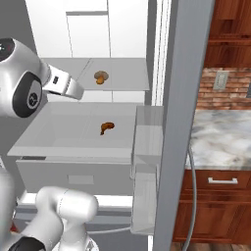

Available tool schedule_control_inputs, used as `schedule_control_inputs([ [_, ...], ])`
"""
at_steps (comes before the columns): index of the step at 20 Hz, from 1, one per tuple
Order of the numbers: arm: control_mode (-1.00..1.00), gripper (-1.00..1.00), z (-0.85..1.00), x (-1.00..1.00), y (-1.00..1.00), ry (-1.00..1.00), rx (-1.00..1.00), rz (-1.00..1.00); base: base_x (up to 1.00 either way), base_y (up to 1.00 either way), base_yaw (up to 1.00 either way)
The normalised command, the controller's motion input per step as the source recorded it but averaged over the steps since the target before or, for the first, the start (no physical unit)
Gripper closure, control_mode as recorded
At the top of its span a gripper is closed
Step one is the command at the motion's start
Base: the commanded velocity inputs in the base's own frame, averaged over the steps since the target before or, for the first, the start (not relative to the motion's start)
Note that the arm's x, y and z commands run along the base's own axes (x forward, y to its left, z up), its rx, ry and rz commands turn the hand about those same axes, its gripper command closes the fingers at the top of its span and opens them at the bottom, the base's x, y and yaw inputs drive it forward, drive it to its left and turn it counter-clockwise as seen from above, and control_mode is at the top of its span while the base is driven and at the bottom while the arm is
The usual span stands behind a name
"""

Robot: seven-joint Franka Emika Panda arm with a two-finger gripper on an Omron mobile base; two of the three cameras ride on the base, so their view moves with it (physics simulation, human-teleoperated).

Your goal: Place one mushroom and one chicken drumstick in each tupperware on the nearby counter, to pack two identical lunches.

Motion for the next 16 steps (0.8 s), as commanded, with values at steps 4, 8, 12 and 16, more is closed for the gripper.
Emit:
schedule_control_inputs([
  [4, -1.0, -1.0, -0.07, 0.51, -0.21, 0.0, 0.0, 0.0, 0.0, 0.0, 0.0],
  [8, -1.0, -1.0, -0.12, 0.46, -0.27, 0.0, 0.0, 0.0, 0.0, 0.0, 0.0],
  [12, -1.0, -1.0, -0.11, 0.47, -0.12, 0.0, 0.0, 0.04, 0.0, 0.0, 0.0],
  [16, -1.0, -1.0, -0.01, 0.5, 0.0, 0.0, 0.0, 0.08, 0.0, 0.0, 0.0],
])
